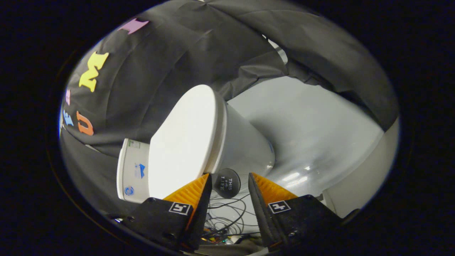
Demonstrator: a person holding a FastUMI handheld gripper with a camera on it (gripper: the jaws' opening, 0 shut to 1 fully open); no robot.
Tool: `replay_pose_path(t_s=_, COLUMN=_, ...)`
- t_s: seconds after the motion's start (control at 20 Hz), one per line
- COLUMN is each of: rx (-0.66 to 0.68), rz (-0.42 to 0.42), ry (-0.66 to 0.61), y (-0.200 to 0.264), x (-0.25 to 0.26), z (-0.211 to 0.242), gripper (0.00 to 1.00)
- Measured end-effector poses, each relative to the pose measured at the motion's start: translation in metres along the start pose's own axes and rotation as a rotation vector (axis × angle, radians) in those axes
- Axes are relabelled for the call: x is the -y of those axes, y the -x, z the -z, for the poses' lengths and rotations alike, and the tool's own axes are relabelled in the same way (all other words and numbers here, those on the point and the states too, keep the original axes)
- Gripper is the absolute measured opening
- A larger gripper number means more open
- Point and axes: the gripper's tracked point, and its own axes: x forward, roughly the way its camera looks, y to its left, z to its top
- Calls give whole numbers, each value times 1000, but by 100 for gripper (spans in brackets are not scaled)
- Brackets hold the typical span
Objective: Open the toilet lid.
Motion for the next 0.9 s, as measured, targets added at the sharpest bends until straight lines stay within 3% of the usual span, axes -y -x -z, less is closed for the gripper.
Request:
replay_pose_path(t_s=0.25, rx=-17, rz=-85, ry=-81, y=-5, x=-7, z=2, gripper=51)
replay_pose_path(t_s=0.35, rx=5, rz=-79, ry=-82, y=-3, x=-1, z=0, gripper=37)
replay_pose_path(t_s=0.55, rx=21, rz=-108, ry=-159, y=0, x=-8, z=-5, gripper=23)
replay_pose_path(t_s=0.9, rx=10, rz=-110, ry=-189, y=6, x=-13, z=-7, gripper=8)
